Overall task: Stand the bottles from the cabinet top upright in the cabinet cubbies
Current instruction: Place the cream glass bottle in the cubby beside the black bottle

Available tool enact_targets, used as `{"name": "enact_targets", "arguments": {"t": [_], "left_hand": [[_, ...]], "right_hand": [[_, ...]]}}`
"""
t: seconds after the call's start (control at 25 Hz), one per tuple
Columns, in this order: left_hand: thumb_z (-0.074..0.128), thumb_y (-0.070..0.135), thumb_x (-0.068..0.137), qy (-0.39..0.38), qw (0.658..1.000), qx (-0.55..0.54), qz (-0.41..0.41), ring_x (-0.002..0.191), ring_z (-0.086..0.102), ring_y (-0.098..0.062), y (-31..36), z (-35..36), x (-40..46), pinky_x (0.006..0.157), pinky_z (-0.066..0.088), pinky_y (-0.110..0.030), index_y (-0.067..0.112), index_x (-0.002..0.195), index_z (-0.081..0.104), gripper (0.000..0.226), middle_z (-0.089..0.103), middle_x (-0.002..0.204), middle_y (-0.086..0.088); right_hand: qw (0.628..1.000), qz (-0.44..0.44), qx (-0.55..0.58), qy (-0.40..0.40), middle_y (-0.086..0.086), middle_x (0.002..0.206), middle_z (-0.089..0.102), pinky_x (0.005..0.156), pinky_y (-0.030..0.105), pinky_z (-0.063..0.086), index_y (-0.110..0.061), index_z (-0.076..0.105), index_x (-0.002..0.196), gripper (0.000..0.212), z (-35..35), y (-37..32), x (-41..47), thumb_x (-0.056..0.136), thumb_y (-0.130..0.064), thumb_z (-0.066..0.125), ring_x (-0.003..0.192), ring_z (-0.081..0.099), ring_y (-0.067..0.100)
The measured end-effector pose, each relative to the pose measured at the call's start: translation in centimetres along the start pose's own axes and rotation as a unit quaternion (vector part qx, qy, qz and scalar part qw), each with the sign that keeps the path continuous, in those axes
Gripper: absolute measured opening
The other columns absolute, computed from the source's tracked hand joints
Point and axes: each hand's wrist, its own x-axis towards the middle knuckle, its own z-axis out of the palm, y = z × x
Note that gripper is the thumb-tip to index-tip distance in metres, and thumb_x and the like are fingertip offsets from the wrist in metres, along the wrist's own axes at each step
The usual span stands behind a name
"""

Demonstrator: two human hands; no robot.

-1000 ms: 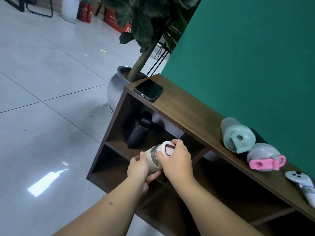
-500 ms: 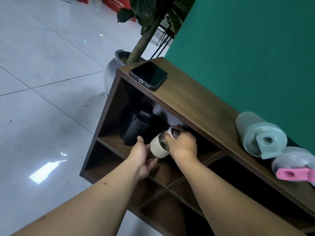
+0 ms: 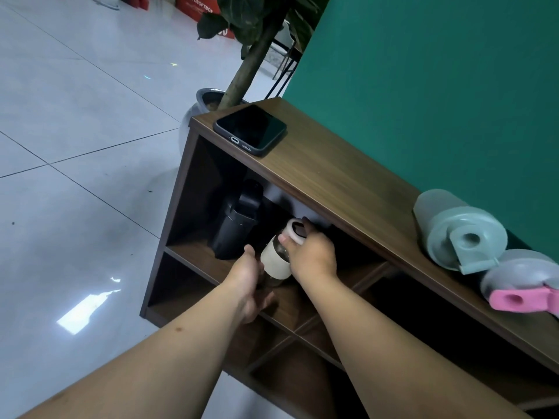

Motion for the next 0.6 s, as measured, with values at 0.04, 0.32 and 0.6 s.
{"name": "enact_targets", "arguments": {"t": [0.04,0.32,0.6], "left_hand": [[0.034,0.063,0.106,0.002,1.000,0.006,0.008,0.087,0.063,-0.019,0.0,0.1,-0.8,0.093,0.054,-0.040,0.012,0.100,0.069,0.062,0.070,0.097,-0.004],[0.048,0.057,0.098,-0.134,0.987,0.072,0.053,0.086,0.079,-0.028,-0.4,3.4,-10.5,0.083,0.063,-0.047,0.010,0.109,0.076,0.055,0.083,0.091,-0.010],[0.041,0.069,0.099,-0.265,0.963,-0.016,0.044,0.123,0.069,-0.044,-3.5,8.9,-19.2,0.098,0.058,-0.061,0.008,0.134,0.066,0.075,0.072,0.134,-0.024]], "right_hand": [[1.000,0.000,0.000,-0.010,0.015,0.133,0.065,0.094,0.039,0.055,-0.019,0.056,0.142,0.065,-0.2,-0.1,-0.6,0.089,-0.053,0.071,0.119,0.064,0.035],[0.986,-0.143,0.051,0.069,-0.003,0.118,0.069,0.091,0.040,0.057,-0.031,0.064,0.132,0.040,-9.6,-0.1,-10.8,0.093,-0.038,0.066,0.103,0.066,0.017],[0.949,-0.091,-0.081,0.290,0.013,0.137,0.055,0.108,0.048,0.041,-0.022,0.048,0.144,0.075,-22.7,4.7,-9.4,0.078,-0.040,0.079,0.127,0.049,0.035]]}}
